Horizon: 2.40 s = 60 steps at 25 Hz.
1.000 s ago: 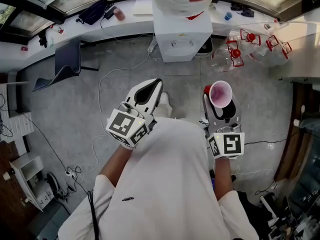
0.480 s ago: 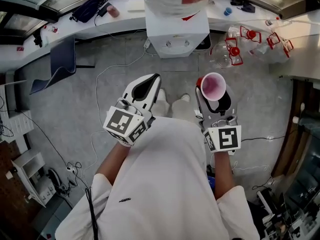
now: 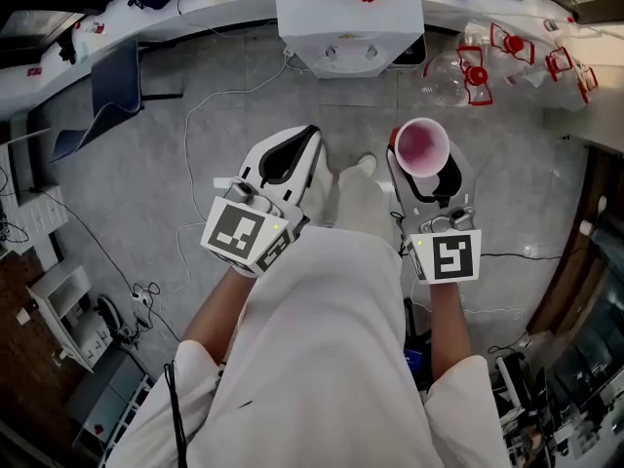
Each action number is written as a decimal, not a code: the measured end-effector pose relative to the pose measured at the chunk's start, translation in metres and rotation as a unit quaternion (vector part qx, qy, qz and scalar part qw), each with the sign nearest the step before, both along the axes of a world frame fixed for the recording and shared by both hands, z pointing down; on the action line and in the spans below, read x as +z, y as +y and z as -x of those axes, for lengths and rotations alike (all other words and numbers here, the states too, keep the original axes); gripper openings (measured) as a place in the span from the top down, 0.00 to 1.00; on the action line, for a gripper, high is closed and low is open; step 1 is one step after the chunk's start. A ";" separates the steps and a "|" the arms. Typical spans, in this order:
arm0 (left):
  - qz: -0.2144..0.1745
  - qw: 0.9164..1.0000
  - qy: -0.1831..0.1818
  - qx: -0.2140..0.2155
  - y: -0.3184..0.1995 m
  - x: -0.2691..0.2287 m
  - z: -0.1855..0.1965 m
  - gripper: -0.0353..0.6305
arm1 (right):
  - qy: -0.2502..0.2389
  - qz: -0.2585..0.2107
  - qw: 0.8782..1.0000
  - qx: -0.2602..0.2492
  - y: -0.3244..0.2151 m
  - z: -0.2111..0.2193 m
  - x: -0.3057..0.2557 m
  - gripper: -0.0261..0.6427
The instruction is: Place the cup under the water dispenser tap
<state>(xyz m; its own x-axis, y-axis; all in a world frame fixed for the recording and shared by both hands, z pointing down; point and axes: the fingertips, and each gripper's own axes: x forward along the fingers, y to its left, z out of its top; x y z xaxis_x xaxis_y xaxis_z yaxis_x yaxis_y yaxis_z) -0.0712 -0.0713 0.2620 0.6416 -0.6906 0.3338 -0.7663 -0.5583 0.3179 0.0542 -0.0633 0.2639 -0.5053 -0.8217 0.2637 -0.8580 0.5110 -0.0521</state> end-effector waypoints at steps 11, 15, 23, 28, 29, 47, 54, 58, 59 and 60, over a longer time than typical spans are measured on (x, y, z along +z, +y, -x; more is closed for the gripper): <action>-0.013 0.999 -0.042 -0.009 -0.022 0.054 -0.005 0.94 | 0.012 -0.009 1.000 -0.014 -0.023 0.006 0.062 0.56; -0.008 0.999 -0.045 -0.015 -0.026 0.086 -0.010 0.94 | 0.007 -0.020 1.000 -0.016 -0.033 0.009 0.084 0.56; 0.002 0.998 -0.055 -0.029 -0.034 0.152 -0.012 0.94 | -0.002 -0.019 1.000 -0.010 -0.051 0.014 0.146 0.56; -0.002 0.998 -0.058 -0.025 -0.039 0.180 -0.015 0.94 | -0.014 -0.014 1.000 0.014 -0.062 0.006 0.190 0.56; 0.001 0.998 -0.059 -0.025 -0.039 0.185 -0.016 0.94 | -0.013 -0.014 1.000 0.019 -0.065 0.003 0.199 0.56; 0.016 0.997 -0.072 -0.023 -0.064 0.297 -0.033 0.94 | -0.003 0.012 0.999 0.043 -0.112 -0.017 0.343 0.56; 0.021 0.997 -0.076 -0.026 -0.071 0.329 -0.032 0.94 | -0.001 0.029 0.999 0.043 -0.130 -0.005 0.388 0.56; 0.017 0.996 -0.080 -0.020 -0.077 0.339 -0.029 0.94 | 0.014 0.024 0.999 0.046 -0.141 0.000 0.411 0.56; 0.018 0.996 -0.081 -0.020 -0.078 0.343 -0.028 0.94 | 0.016 0.023 0.998 0.048 -0.144 0.000 0.416 0.56; 0.018 0.996 -0.082 -0.020 -0.080 0.348 -0.027 0.94 | 0.017 0.022 0.998 0.050 -0.148 -0.001 0.421 0.56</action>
